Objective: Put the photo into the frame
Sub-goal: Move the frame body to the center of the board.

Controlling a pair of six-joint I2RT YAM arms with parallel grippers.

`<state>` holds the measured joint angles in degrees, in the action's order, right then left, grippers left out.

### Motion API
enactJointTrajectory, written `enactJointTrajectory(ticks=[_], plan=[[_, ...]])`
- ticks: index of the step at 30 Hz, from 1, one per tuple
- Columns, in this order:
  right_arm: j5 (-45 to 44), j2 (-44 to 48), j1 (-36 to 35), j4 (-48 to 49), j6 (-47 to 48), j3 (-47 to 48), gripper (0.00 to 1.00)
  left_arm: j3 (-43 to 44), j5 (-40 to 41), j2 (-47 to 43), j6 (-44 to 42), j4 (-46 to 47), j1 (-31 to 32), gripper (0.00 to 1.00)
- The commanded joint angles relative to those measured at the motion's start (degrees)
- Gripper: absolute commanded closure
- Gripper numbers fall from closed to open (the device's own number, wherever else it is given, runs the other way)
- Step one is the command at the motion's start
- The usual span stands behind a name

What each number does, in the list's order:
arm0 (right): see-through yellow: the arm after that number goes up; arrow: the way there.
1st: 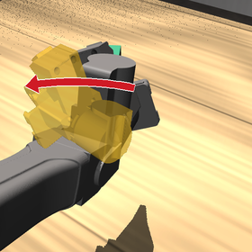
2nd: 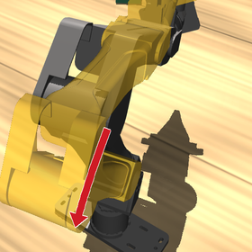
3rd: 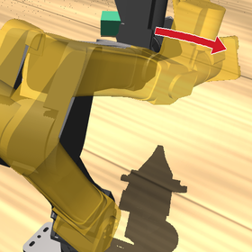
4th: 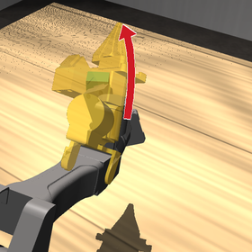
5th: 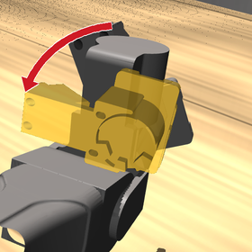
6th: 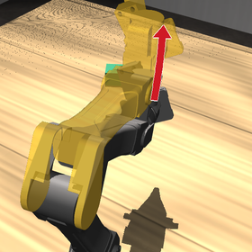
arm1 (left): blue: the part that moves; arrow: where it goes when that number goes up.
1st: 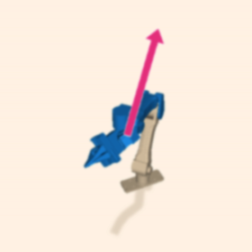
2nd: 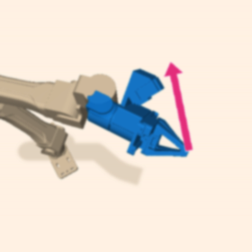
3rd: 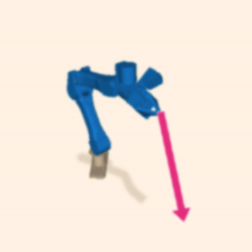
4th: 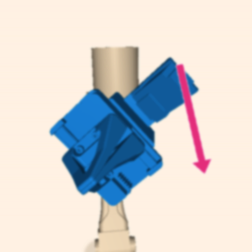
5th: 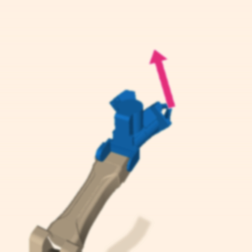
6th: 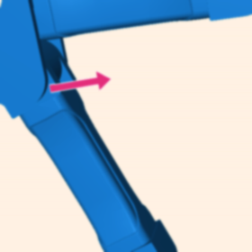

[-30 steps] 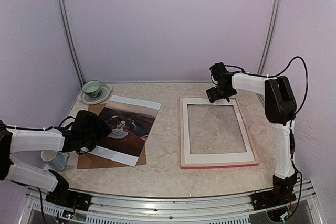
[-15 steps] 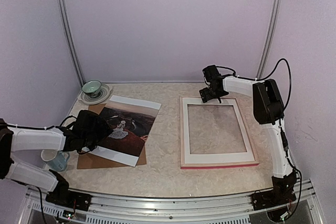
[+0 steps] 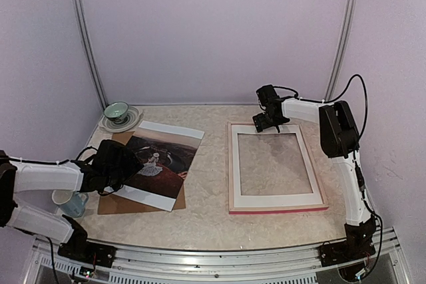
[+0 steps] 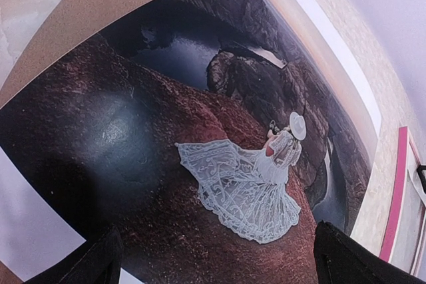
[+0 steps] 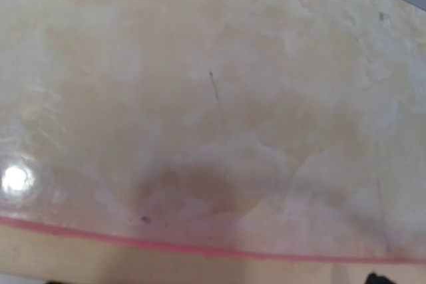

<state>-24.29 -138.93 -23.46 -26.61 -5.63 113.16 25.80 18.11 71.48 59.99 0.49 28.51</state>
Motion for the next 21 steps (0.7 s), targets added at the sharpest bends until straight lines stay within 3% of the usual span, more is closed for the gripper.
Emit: enactJointTrajectory(ticks=[1, 9, 16, 21], plan=[[0.19, 0.25, -0.47, -1.19, 0.61, 0.21, 0.01, 1.28, 0.96, -0.02, 0.30, -0.32, 0.56, 0.01], [-1.33, 5.29, -0.45, -1.66, 1.67, 3.25, 0.01, 1.41, 0.80, 0.71, 0.53, -0.05, 0.84, 0.01], [-4.04, 8.66, 0.42, -2.61, 1.49, -0.82, 0.01, 1.30, 0.66, 0.85, 0.32, 0.14, 0.84, 0.01], [5.44, 16.26, 4.06, -2.29, -3.34, -11.71, 0.01, 0.72, 0.78, 0.18, 0.30, 0.15, 0.84, 0.01]])
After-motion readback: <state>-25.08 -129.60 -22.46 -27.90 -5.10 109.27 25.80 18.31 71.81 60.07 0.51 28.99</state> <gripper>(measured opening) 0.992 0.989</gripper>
